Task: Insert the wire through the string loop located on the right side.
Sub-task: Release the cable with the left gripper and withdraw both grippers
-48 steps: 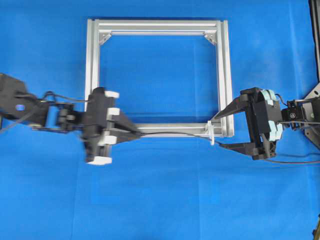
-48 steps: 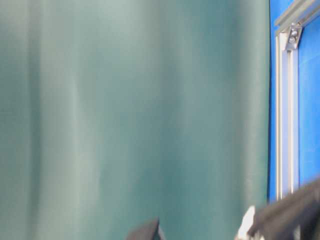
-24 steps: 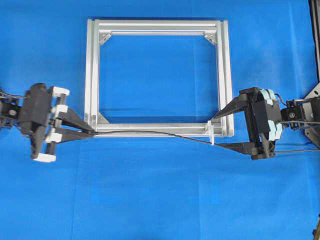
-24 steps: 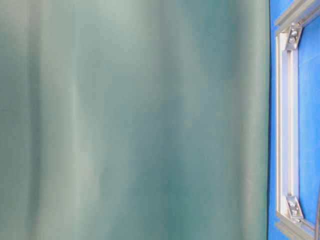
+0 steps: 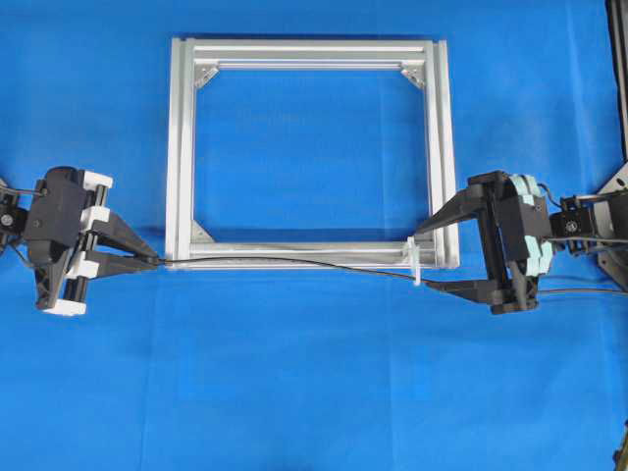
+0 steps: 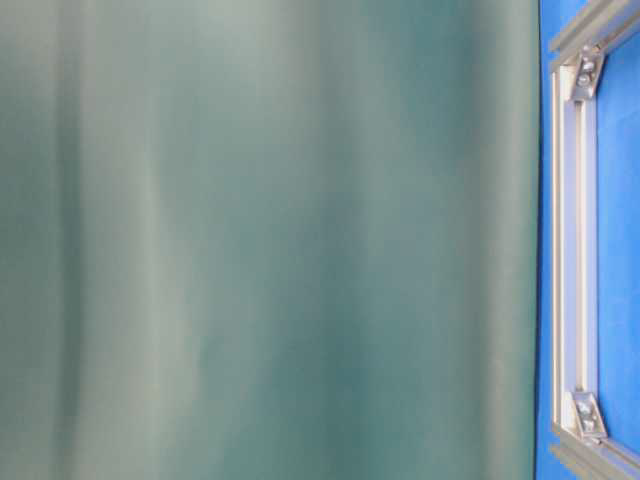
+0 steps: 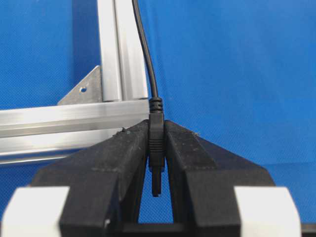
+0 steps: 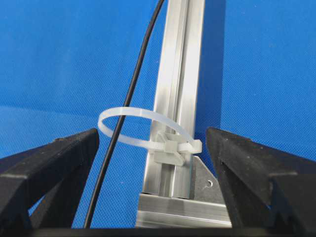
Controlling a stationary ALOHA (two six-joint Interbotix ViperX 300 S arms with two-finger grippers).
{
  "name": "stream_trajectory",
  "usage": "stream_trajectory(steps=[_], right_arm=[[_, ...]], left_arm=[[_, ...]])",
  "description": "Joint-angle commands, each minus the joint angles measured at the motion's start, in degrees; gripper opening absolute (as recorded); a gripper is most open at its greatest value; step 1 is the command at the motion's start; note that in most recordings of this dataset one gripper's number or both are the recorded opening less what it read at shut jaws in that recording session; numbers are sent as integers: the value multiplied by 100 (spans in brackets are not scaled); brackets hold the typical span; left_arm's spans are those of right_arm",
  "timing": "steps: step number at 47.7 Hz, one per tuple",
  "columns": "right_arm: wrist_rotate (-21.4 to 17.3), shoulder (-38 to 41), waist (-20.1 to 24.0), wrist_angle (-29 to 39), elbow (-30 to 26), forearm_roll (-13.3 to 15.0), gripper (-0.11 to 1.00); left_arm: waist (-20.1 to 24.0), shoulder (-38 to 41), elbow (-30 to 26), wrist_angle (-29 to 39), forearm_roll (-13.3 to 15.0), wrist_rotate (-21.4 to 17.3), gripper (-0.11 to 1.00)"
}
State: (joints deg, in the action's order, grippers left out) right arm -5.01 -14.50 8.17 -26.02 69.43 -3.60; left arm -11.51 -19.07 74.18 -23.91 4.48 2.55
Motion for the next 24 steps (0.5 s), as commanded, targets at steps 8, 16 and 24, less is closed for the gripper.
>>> stream_trajectory(steps=[8,16,24], right_arm=[[-9,-79,-18,-26,-123,-18,93],[-9,-79,-9,9,-123,-18,93],[-9,-79,-9,62,-132,-9,93]], left_arm=[[18,-53,-35,0,18,26,10],[18,-44,-26,62,18,132,58],[44,-44,-35,229,18,141,88]])
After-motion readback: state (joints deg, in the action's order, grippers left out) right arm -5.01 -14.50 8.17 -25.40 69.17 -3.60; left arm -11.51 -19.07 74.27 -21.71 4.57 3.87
